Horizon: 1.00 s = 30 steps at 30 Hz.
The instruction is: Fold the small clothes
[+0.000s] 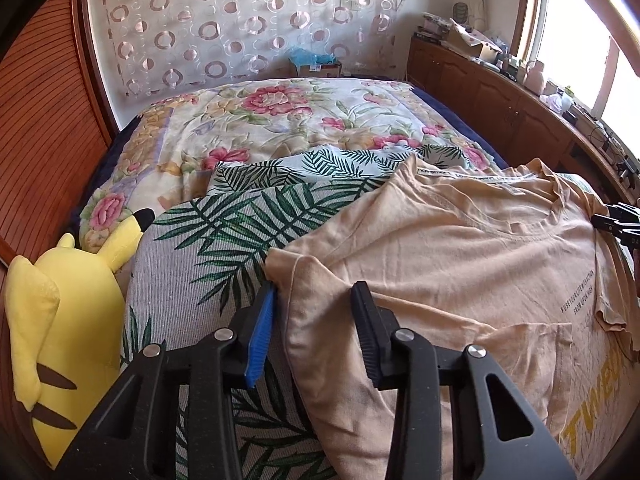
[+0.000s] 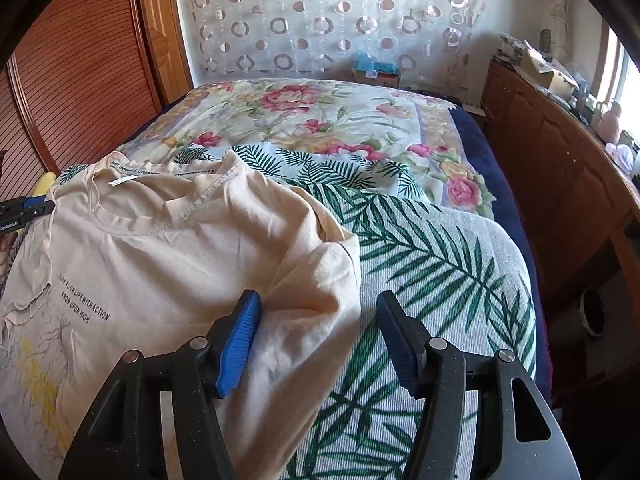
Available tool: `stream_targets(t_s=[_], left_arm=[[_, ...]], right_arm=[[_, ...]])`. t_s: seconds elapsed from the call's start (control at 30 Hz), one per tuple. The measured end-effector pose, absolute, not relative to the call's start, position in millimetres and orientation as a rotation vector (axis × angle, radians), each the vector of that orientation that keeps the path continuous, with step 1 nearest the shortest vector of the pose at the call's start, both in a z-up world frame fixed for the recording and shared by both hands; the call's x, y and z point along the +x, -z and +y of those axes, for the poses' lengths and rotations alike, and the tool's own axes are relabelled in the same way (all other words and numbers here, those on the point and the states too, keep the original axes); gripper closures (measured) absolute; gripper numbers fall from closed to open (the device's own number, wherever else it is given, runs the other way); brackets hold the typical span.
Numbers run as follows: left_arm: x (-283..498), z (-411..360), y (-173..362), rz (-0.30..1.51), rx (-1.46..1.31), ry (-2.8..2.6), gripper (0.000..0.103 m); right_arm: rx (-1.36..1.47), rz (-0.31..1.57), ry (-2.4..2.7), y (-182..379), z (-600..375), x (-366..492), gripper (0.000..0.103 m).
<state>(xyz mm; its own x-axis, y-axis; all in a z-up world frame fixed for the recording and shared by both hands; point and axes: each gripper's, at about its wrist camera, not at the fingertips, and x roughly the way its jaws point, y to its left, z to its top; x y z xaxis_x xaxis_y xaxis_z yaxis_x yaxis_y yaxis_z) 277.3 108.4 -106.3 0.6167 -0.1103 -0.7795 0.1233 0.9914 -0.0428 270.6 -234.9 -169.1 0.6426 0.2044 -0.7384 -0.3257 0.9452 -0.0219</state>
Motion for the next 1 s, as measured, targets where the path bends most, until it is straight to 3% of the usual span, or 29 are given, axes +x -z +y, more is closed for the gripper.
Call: stream_targets(t_s=[0.17, 0.2, 0.27, 0.33, 0.67, 1.0], left_arm=[[289, 113, 105, 0.905, -0.005, 0.118, 0.063], [290, 113, 105, 0.905, -0.002, 0.12, 0.073], [290, 111, 104, 0.907, -0.021, 0.148, 0.095], [287, 110, 99, 0.9, -0.04, 0.145, 0.097], [199, 88, 30, 0.697, -0.021, 0.194, 0.097], [97, 87, 23, 0.644, -0.031, 0.211, 0.097]], right_arm=[[-0.182, 0.81, -0.308, 172, -228, 277, 0.054], [-0.182, 0.809, -0.31, 172, -226, 278, 0.058], [-0.183, 0.807, -0.329, 172, -222, 278, 0.09], [-0.185, 0.805, -0.348, 172, -220, 276, 0.097], [-0.146, 0.592, -0.398, 124, -231, 200, 0.098], [-0.135, 0.527, -0.421, 121, -258, 94, 0.098]])
